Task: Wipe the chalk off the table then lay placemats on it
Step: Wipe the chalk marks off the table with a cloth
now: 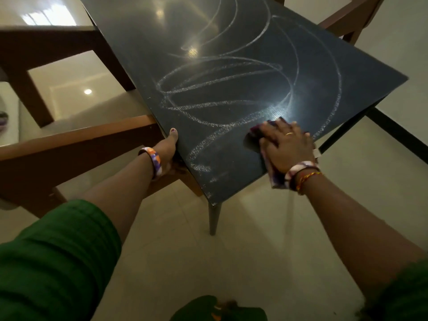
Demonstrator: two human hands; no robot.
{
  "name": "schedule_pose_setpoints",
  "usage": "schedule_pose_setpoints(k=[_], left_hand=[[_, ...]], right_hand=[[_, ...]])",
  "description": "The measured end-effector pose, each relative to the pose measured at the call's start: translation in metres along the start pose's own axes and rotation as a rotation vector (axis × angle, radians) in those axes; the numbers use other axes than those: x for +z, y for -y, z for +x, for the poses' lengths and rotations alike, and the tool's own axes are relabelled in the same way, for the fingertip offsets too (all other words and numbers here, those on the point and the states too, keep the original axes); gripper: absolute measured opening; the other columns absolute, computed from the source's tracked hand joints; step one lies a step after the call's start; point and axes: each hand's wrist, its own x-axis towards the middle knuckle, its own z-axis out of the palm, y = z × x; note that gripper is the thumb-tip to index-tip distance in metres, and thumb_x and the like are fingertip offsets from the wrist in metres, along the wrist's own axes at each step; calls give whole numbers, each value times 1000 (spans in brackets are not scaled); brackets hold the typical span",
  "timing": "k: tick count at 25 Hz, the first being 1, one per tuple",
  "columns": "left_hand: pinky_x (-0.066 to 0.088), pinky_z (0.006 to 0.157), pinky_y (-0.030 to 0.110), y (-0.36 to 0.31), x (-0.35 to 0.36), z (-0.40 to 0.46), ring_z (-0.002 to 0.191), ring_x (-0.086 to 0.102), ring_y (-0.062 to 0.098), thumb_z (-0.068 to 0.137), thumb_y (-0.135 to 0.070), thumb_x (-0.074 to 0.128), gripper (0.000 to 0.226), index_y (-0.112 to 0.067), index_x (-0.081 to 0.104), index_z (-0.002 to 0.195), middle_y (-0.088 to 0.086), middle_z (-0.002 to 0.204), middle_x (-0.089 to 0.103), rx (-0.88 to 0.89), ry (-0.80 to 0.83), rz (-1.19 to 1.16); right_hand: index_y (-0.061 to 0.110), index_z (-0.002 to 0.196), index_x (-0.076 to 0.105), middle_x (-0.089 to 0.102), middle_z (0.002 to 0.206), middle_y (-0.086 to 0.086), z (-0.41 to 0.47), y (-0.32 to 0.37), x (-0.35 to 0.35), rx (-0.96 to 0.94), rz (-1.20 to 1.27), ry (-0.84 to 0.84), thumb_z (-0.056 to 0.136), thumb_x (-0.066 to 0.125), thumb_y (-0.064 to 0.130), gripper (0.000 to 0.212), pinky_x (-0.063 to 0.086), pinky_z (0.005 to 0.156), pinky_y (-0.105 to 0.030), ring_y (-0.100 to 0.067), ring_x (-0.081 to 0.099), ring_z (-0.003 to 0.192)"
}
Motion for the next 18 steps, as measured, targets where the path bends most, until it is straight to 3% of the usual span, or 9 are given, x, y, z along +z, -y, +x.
schedule_pose_setpoints(k=[1,3,6,9,14,16,18], left_hand=[[42,98,46,2,0,2,111,55,34,95,-59,23,63,-9,44,127,12,123,56,12,-3,10],[38,106,45,4,2,6,121,49,34,95,-59,22,72,-3,39,138,13,136,49,76,-71,56],[37,108,43,6,0,9,120,51,33,97,-56,21,71,1,41,135,14,133,51,129,-92,83],[42,102,44,7,-3,8,117,53,35,96,-57,23,71,-1,41,134,16,130,53,109,-27,49],[46,95,45,10,-3,8,107,57,34,96,-57,21,61,-9,49,123,13,117,59,101,36,3],[47,94,45,12,-4,8,103,58,33,96,-57,22,58,-10,50,116,13,112,60,97,38,-2],[47,95,48,12,-6,12,104,59,34,96,-57,22,63,-7,51,120,16,117,60,113,26,26]], right_hand=[[43,144,27,20,157,7,8,-7,-4,91,20,-1,93,29,52,52,8,116,-51,-27,11,145],[43,145,27,19,157,7,0,13,5,89,13,-7,95,32,49,51,5,116,-50,-28,10,145],[42,142,34,27,155,6,-52,84,26,-215,43,3,89,24,53,56,7,114,-50,-29,16,144],[43,141,35,30,153,7,-69,89,25,-398,2,72,84,13,57,63,9,114,-47,-26,18,144],[45,144,28,20,157,8,-6,5,0,36,3,17,96,30,49,48,9,117,-49,-26,11,145],[44,144,29,21,157,8,-19,24,8,40,-5,-10,94,27,51,50,8,116,-48,-27,11,145],[44,142,34,29,154,7,-55,68,22,-133,13,-22,88,20,54,57,10,114,-49,-29,18,143]])
